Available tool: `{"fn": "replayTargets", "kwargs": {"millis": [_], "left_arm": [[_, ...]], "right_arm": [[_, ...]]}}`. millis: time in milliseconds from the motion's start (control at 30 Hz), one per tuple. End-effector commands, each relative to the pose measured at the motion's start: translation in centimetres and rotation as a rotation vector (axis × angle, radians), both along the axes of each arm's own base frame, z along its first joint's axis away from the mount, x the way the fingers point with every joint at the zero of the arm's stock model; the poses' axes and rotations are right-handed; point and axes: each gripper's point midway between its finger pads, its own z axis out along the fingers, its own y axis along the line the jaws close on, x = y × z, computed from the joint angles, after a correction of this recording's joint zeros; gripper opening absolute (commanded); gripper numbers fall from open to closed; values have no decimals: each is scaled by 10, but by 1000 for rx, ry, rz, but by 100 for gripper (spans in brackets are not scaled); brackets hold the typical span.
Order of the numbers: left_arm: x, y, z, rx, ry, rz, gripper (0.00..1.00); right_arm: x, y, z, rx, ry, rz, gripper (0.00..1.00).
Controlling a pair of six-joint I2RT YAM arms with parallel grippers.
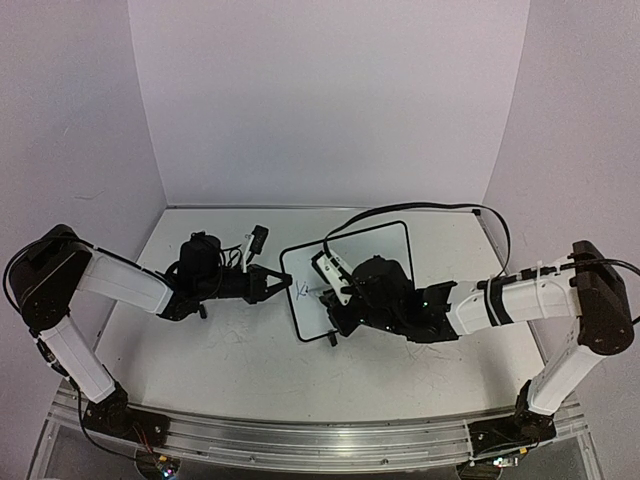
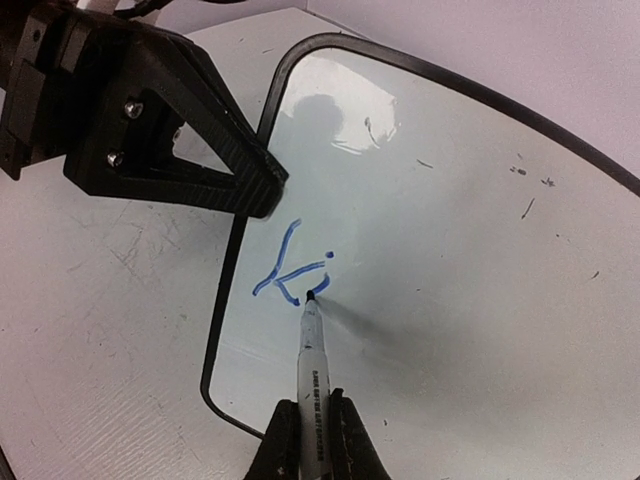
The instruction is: Write a sentence on the whiteboard
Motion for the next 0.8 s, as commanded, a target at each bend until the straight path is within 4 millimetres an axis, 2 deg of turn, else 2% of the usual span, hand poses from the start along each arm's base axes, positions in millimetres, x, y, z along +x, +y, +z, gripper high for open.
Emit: {"fn": "replayTargets", "kwargs": {"millis": [0, 400, 500, 633, 700, 767], "left_arm": [[-2, 6, 7, 4, -13, 14, 0], [-2, 6, 6, 4, -12, 13, 0], [-1, 6, 6, 4, -10, 14, 0], [-2, 6, 6, 4, -8, 14, 0], [-2, 6, 6, 4, -8, 15, 0], [-2, 6, 6, 5, -7, 15, 0]], "right_arm": [[-5, -2, -14, -21, 25, -1, 0], [-7, -1, -13, 2, 46, -10, 0], [-6, 2, 0, 29, 30, -9, 0], [-10, 5, 38, 131, -10, 20, 0], [-9, 5, 44, 136, -27, 22, 0], [-6, 6, 38, 101, -48, 24, 0]]}}
